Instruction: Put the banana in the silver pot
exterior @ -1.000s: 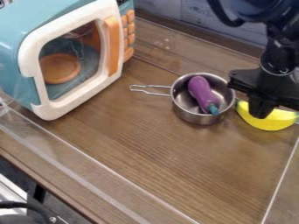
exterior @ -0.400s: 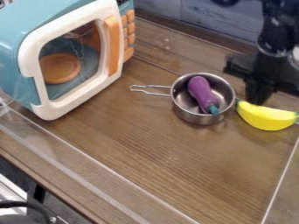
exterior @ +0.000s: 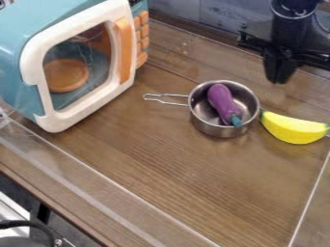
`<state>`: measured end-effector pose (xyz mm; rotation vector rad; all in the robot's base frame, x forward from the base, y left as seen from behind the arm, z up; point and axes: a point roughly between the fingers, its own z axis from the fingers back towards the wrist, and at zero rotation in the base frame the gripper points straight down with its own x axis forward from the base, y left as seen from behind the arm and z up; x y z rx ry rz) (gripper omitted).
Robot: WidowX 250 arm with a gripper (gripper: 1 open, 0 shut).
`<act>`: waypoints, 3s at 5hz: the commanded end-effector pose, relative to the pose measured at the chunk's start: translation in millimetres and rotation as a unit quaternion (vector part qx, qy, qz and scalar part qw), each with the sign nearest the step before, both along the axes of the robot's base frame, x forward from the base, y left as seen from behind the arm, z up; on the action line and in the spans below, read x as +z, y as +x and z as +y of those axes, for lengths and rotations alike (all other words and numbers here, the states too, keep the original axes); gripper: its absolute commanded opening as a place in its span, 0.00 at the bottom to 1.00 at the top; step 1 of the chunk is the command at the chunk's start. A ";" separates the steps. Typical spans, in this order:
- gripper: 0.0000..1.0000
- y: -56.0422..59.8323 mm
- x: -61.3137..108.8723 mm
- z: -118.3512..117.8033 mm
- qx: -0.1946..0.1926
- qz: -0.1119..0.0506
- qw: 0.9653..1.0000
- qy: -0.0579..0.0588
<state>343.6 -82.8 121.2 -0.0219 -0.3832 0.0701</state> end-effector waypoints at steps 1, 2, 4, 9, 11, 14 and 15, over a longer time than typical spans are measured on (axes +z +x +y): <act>1.00 3.2 5.6 -1.1 0.000 -0.016 1.000 -0.004; 1.00 2.3 -1.2 -5.0 0.007 -0.010 1.000 -0.003; 1.00 0.8 -16.2 -9.6 0.042 0.005 0.999 -0.010; 1.00 6.9 -53.1 -24.2 0.170 0.031 0.983 -0.059; 1.00 14.2 -66.8 -26.8 0.194 0.033 0.978 -0.068; 0.00 22.2 -81.7 -25.5 0.204 0.033 0.976 -0.068; 0.00 21.5 -78.6 -24.0 0.201 0.034 0.977 -0.064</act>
